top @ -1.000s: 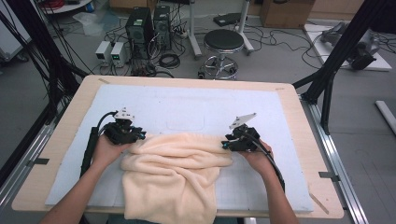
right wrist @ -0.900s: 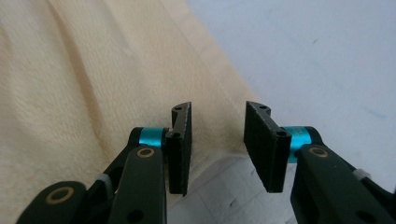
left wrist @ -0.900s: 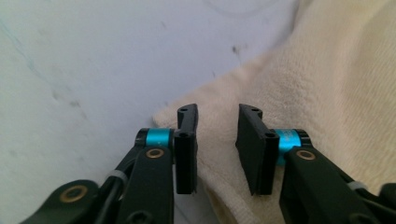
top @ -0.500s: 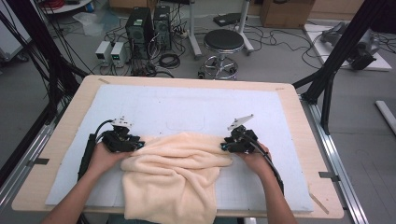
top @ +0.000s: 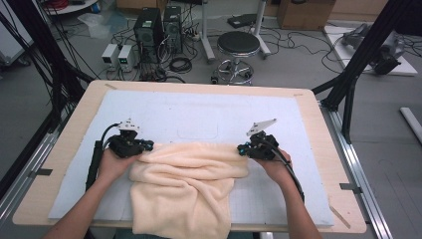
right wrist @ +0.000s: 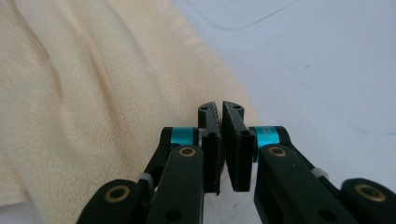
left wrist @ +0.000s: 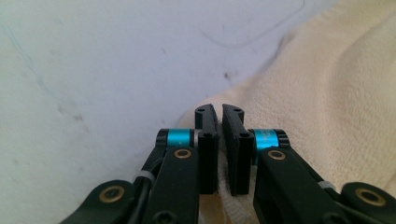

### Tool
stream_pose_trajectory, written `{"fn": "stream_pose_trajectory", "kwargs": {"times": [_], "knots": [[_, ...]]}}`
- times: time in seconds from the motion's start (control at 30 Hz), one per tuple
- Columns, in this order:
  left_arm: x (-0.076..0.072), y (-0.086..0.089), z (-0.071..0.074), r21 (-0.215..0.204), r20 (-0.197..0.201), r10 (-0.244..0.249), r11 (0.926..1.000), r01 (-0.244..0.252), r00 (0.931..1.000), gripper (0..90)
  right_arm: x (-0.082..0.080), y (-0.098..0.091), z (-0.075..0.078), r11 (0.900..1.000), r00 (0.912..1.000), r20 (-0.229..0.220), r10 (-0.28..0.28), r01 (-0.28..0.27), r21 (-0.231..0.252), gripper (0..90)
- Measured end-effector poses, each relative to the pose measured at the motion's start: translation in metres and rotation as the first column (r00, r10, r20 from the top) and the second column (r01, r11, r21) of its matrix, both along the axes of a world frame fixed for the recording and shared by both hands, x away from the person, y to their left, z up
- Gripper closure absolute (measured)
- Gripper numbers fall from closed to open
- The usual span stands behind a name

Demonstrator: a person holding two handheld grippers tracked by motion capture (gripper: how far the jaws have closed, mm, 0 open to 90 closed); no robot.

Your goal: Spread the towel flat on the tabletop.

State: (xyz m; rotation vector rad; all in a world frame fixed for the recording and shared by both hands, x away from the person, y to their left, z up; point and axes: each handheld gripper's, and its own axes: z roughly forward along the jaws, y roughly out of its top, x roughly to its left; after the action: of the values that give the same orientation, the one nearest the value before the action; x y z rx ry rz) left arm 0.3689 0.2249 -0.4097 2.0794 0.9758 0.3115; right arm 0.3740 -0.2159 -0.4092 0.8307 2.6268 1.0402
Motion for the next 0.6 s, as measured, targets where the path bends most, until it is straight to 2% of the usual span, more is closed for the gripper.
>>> {"fn": "stream_pose_trajectory", "kwargs": {"times": [0.03, 0.07, 0.17, 0.2, 0.23, 0.3, 0.43, 0.57, 0.6], "knots": [[0.001, -0.001, 0.005, -0.014, 0.019, 0.009, 0.9999, -0.008, 0.9998, 84.9, 0.0, -0.003, 0.005, 1.0, 0.9999, 0.013, 0.0, 0.0, 0.006, 86.3], [0.002, -0.001, 0.01, -0.019, 0.021, 0.015, 0.9997, -0.014, 0.9997, 85.0, -0.001, -0.005, 0.011, 0.9999, 0.9998, 0.02, -0.004, 0.004, 0.01, 86.3], [0.005, -0.002, 0.021, -0.012, 0.052, 0.022, 0.9997, -0.022, 0.9984, 85.3, -0.002, -0.009, 0.028, 0.9995, 0.9984, 0.056, -0.01, 0.009, 0.029, 86.3], [0.004, -0.002, 0.023, -0.027, 0.059, 0.028, 0.9993, -0.026, 0.9978, 85.3, -0.003, -0.01, 0.033, 0.9993, 0.9978, 0.066, -0.009, 0.007, 0.035, 86.3], [0.003, 0.0, 0.025, -0.038, 0.061, 0.026, 0.999, -0.023, 0.9978, 85.3, -0.005, -0.01, 0.037, 0.9992, 0.9974, 0.071, -0.008, 0.005, 0.04, 86.3], [0.0, 0.001, 0.027, -0.035, 0.054, 0.012, 0.9993, -0.011, 0.9985, 85.3, -0.011, -0.011, 0.044, 0.9991, 0.9967, 0.081, 0.003, -0.006, 0.041, 86.3], [-0.014, 0.003, 0.027, -0.019, 0.057, -0.026, 0.9994, 0.027, 0.998, 85.4, -0.027, -0.01, 0.049, 0.9985, 0.9946, 0.096, 0.041, -0.044, 0.033, 86.3], [-0.029, 0.004, 0.023, -0.001, 0.034, -0.077, 0.997, 0.077, 0.9965, 85.3, -0.045, -0.008, 0.045, 0.9969, 0.9938, 0.083, 0.073, -0.075, 0.022, 86.3], [-0.031, 0.004, 0.021, -0.013, 0.03, -0.081, 0.9966, 0.082, 0.9963, 85.3, -0.05, -0.007, 0.044, 0.9968, 0.9939, 0.079, 0.077, -0.078, 0.017, 86.3]]}}
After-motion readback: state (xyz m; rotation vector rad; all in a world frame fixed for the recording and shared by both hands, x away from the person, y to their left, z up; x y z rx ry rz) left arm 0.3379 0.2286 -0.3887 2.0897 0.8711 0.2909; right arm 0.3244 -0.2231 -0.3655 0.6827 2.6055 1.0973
